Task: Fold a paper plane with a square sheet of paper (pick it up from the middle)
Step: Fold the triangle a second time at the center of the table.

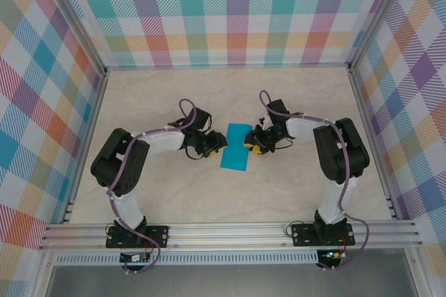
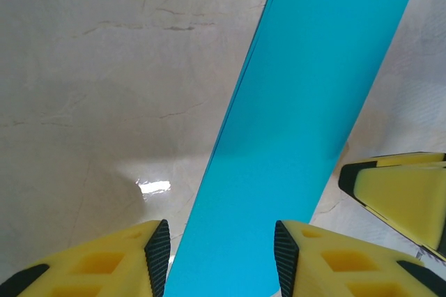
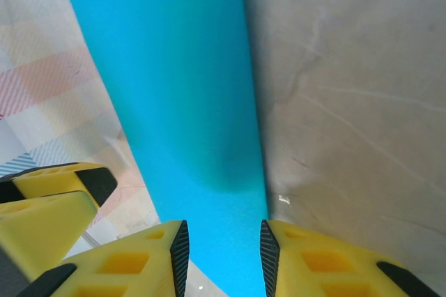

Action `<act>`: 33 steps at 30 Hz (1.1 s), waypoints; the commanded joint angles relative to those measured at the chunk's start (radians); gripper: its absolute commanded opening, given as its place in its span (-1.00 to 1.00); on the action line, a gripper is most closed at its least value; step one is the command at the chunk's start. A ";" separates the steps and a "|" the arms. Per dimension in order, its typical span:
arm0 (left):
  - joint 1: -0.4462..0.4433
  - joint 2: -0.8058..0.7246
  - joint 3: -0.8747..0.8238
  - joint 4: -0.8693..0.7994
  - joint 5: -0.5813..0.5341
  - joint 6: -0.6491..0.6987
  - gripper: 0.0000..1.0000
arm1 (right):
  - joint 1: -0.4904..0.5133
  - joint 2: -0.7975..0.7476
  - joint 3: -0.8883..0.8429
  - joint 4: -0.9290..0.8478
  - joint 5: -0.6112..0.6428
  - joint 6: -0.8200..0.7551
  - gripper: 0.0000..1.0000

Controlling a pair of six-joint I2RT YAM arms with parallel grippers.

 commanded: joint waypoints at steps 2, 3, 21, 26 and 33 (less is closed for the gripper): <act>0.011 0.013 0.031 -0.006 0.015 -0.002 -0.09 | 0.006 -0.020 0.014 0.010 -0.021 -0.017 -0.30; 0.011 0.014 0.029 -0.004 0.014 -0.002 -0.09 | 0.006 -0.013 0.014 0.017 -0.030 -0.018 -0.29; 0.011 0.068 0.079 -0.022 0.040 0.020 -0.06 | 0.014 0.072 0.009 -0.123 0.143 -0.106 -0.37; 0.011 0.071 0.087 -0.040 0.035 0.029 -0.05 | 0.013 0.030 0.008 -0.102 0.104 -0.094 -0.39; 0.011 0.065 0.080 -0.042 0.029 0.029 -0.05 | 0.014 -0.029 0.021 -0.014 0.010 -0.050 -0.34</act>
